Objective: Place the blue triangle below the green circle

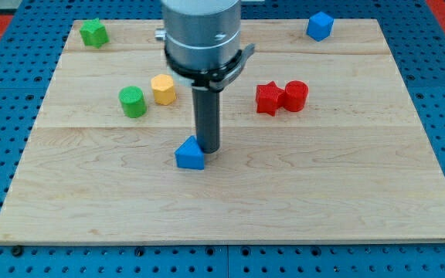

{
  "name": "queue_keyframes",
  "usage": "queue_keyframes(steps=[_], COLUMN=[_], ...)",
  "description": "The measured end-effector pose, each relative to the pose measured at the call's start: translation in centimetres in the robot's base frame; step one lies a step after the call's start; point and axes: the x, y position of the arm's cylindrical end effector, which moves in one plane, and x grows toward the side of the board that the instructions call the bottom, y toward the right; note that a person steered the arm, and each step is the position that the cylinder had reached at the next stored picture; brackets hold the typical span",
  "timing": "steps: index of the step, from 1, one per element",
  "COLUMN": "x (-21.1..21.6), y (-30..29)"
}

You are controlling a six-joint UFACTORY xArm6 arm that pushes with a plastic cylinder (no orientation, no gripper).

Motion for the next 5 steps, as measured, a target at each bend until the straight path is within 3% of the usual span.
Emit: queue_keyframes(steps=[2, 4, 5], x=[2.8, 1.8, -0.3], y=[4.4, -6.6, -6.6])
